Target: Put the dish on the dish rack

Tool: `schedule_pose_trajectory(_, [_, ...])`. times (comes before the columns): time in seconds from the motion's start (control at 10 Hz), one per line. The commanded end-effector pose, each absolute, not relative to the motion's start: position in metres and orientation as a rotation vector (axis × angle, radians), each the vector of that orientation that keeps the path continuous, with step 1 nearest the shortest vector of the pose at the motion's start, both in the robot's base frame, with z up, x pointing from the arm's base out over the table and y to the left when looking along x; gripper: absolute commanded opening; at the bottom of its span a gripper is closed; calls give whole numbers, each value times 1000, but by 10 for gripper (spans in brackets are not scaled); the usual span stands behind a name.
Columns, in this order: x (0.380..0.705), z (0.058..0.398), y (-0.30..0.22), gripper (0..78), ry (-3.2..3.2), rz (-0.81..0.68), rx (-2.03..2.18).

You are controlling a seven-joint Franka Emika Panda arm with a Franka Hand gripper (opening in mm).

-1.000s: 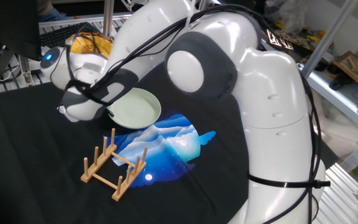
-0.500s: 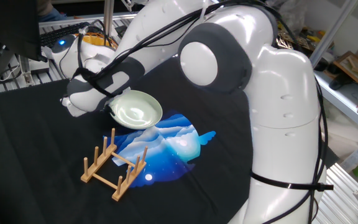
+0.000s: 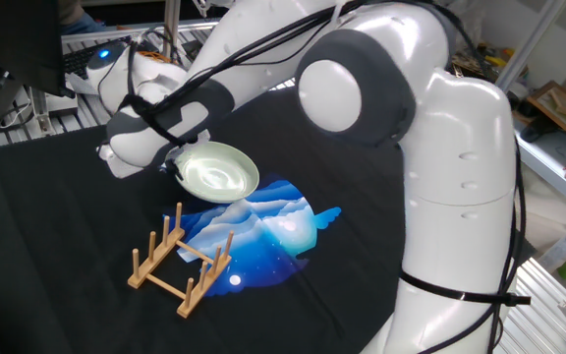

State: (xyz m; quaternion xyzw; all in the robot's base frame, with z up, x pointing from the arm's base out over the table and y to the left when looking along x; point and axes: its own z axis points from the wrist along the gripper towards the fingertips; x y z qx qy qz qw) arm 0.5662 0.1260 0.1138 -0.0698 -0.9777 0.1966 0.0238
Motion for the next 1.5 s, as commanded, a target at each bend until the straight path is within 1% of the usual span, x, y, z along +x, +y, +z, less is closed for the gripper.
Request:
schedule_pose_trajectory(0.1, [559,130,129,11,-3013,484,-263])
schedule_pose_trajectory(0.2, [557,134,131,11,-3006,450,-285])
schedule_pose_trajectory(0.4, [554,140,135,11,-2998,433,-302])
schedule_pose_trajectory(0.5, [550,147,139,11,-2993,368,-338])
schedule_pose_trajectory(0.6, [550,148,139,11,-2992,366,-340])
schedule_pose_trajectory(0.7, [550,150,138,11,-2993,326,-354])
schedule_pose_trajectory(1.2, [552,157,134,11,-2994,299,-354])
schedule_pose_trajectory(1.5, [555,163,131,11,-2993,207,-379])
